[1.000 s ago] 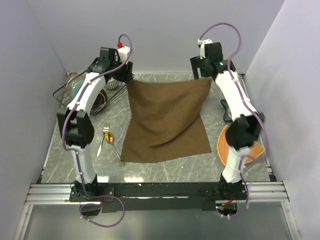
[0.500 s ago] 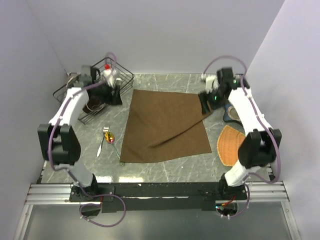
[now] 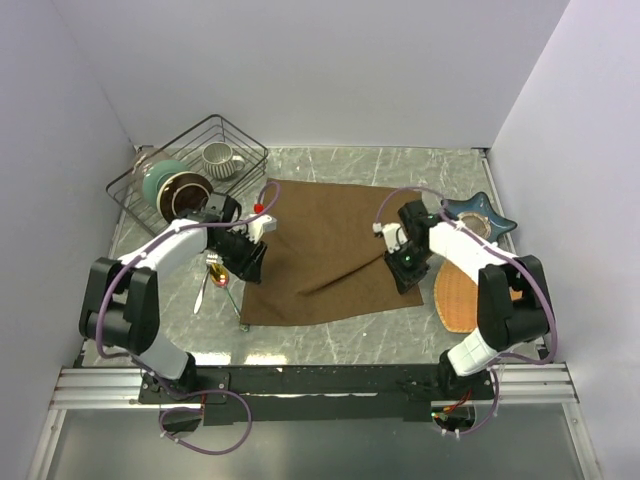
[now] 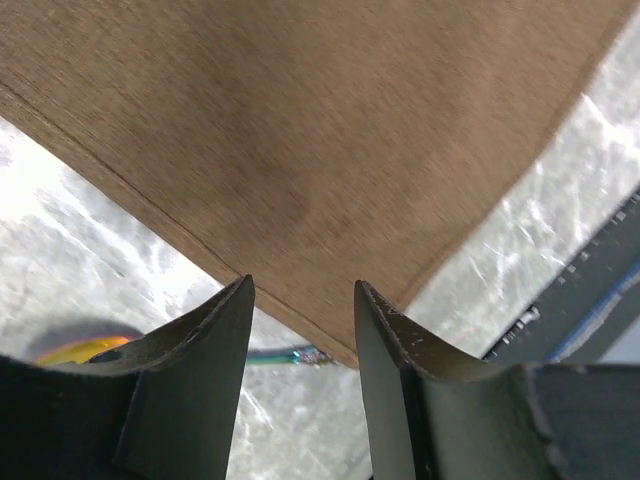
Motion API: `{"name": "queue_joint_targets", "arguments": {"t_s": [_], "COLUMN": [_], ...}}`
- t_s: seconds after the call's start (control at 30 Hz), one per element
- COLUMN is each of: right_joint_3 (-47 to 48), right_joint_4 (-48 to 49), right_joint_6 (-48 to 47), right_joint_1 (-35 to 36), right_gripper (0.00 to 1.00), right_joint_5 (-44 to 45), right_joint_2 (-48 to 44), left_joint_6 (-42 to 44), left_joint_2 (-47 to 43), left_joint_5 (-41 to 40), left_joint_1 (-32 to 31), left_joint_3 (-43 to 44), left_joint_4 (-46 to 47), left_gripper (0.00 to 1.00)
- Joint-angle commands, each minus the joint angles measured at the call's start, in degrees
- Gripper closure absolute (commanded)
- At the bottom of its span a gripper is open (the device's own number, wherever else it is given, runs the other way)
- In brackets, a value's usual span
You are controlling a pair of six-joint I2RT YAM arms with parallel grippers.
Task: Fold the napkin into a case and place the utensils inside
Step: Flatten out the crumpled napkin at the center of the board, then smooth out the napkin at the center of the board.
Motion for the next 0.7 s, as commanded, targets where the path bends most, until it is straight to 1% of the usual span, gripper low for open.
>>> {"name": "queue_joint_targets", "arguments": {"t_s": [0.0,0.13,0.2,0.3,0.33,0.37,0.4,0.43,0.47,0.5,0.53,0.67], "right_joint_3": [-4.1,-5.7,-5.2,-3.6,-3.3,-3.3,-2.4,-1.7,-0.9,0.6,1.3,4.7], "right_joint_4": [6.7,6.7,6.3,3.5,2.0,2.0,1.2,-1.9,-3.7,-5.3,-6.7,-4.3], "right_joint_6": [2.1,2.7,3.1,3.2,2.5,2.4,2.0,0.8,-0.2,-1.1,-2.0,-2.4], "right_joint_1": [3.2,5.1,5.1,5.4,5.3,5.5,5.7,5.8,6.0,6.0,6.0,5.7], "right_gripper": [0.72,0.72,0.73,0.78,0.82,0.83,0.83,0.83,0.83,0.86,0.86,0.82], "right_joint_5": [5.0,8.6,9.0,9.2,9.5,10.0,9.8,9.1,6.1,4.8,4.0,2.5], "right_joint_2": [1.1,3.0,4.6,7.4,7.6,7.4,7.6,7.9,8.1,7.8,7.1,1.4], "left_joint_6": [-1.3,-2.3,-2.5,-2.6,-2.4,-2.2,-2.1,-1.9,-1.6,-1.4,-1.3,-1.2], "left_joint_2": [3.2,5.1,6.2,6.5,6.7,6.5,6.4,6.0,5.5,5.4,5.1,5.7], "left_joint_5": [-2.5,-4.4,-4.6,-5.3,-5.3,-5.4,-5.3,-5.2,-5.1,-4.5,-4.3,-3.5], "left_joint_1": [-0.5,-0.5,-0.5,-0.5,-0.5,-0.5,-0.5,-0.5,-0.4,-0.5,-0.5,-0.5], "left_joint_3": [1.2,1.2,1.5,1.8,1.9,1.8,1.8,1.6,1.7,1.7,2.1,4.3], "left_joint_4": [4.6,6.1,6.4,6.1,6.0,5.8,5.5,5.4,5.2,5.1,5.1,5.8], "left_gripper": [0.51,0.51,0.52,0.52,0.52,0.52,0.53,0.53,0.53,0.53,0.53,0.52]}}
